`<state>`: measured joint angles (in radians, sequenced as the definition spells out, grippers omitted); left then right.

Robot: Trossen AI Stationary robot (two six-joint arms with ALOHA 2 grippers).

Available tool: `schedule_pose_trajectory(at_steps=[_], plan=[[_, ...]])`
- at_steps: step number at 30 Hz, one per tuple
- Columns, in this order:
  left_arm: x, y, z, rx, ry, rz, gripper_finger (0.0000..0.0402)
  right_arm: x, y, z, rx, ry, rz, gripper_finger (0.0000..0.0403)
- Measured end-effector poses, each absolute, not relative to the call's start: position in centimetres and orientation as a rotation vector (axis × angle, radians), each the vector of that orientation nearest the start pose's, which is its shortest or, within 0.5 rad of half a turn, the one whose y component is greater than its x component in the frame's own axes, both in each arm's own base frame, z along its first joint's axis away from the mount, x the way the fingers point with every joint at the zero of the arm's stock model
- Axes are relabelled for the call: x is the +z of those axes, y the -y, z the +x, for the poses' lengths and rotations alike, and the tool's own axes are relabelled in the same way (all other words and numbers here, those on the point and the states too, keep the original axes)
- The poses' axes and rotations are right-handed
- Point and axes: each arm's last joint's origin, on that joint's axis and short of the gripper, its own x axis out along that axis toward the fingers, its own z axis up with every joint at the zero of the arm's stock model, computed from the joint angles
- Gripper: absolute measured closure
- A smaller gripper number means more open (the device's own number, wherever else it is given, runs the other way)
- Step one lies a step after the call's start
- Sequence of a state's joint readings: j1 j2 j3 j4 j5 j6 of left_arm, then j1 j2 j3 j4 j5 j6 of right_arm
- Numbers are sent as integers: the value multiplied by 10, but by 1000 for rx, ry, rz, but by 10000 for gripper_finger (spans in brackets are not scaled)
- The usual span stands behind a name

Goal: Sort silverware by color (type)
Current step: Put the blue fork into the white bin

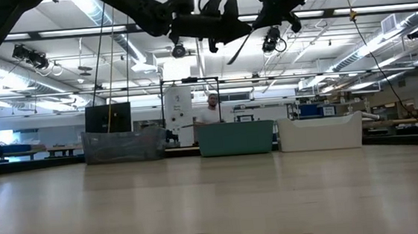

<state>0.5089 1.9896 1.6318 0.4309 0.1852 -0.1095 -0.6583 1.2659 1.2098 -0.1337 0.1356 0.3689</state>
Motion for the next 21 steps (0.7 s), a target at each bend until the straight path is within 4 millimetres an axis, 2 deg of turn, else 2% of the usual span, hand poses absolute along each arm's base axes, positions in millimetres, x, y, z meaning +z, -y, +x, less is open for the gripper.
schedule_pose_trajectory(at_steps=[5, 11, 16, 21], plan=[[322, -232, 413, 330, 83, -83, 310, 389, 178, 211, -845, -31, 368, 396], [329, -245, 398, 370, 40, -97, 307, 394, 175, 185, -945, -109, 289, 396], [330, -257, 376, 428, -103, -135, 306, 386, 171, 172, -964, -306, 205, 396], [337, -259, 353, 462, -234, -166, 306, 363, 172, 173, -913, -582, 123, 396]])
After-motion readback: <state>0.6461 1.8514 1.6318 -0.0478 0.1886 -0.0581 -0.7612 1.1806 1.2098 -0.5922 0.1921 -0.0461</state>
